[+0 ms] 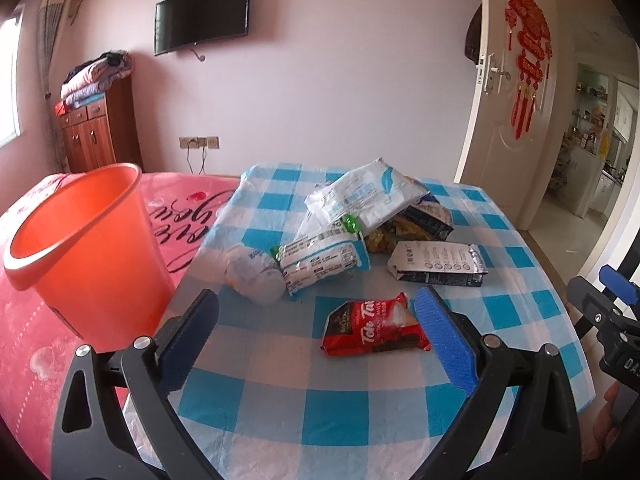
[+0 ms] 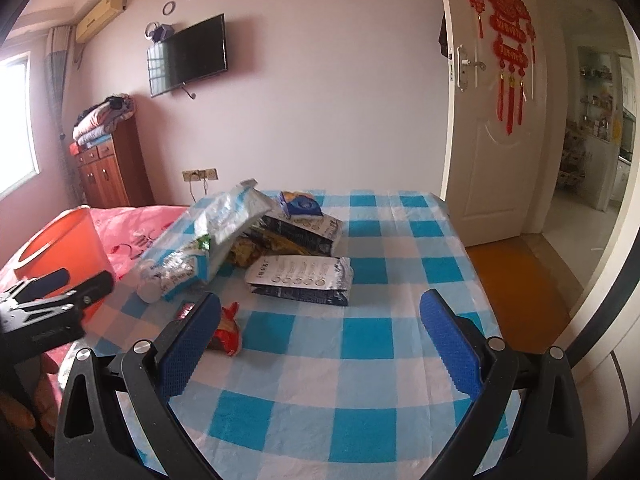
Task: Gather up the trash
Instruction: 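Grasp the red Teh Tarik packet with the right tool while the left grasps the white bag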
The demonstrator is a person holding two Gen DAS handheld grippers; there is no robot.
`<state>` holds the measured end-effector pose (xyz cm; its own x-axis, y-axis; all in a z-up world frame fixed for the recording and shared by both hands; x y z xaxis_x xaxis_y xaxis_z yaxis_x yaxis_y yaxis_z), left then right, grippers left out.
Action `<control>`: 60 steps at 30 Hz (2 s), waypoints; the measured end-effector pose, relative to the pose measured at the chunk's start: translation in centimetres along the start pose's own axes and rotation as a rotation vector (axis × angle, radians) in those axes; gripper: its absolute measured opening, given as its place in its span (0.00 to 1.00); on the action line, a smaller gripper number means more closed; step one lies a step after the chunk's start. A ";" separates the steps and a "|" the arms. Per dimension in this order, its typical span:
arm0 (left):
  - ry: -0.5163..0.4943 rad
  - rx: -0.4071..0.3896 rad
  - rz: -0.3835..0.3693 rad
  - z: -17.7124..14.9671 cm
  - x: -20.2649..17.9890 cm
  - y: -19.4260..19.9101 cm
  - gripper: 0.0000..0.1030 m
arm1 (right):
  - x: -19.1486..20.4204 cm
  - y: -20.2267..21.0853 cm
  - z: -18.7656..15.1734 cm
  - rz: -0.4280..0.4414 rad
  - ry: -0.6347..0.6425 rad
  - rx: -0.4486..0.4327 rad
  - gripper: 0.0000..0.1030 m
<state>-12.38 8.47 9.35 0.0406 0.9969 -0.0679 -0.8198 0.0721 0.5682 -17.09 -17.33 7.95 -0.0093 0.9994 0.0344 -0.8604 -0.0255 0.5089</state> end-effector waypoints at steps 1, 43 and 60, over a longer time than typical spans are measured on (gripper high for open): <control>0.008 0.006 -0.001 -0.2 0.3 -0.2 0.96 | 0.0 -0.3 -0.2 0.002 0.000 0.009 0.96; 0.289 0.241 0.077 0.9 9.7 -15.4 0.77 | 11.7 -14.9 -1.3 0.541 0.203 0.329 0.83; 0.212 0.269 0.055 0.1 7.9 -17.6 0.67 | 13.1 -14.4 -4.4 0.570 0.412 0.426 0.88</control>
<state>2.39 15.12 -1.08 -0.1425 0.9726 -0.1838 -0.6366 0.0521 0.7694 -7.05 -3.78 -2.67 -0.6440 0.7570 0.1103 -0.4004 -0.4564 0.7946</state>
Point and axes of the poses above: each gripper's, at about its wrist camera, not at the fingertips, and y roughly against the way its jaws point, x to its left, z to its top, the point moved 3 cm from there along -y, roughly the way its jaws point, and after that the axes turned 1 degree about -z, right-handed, at the moved point
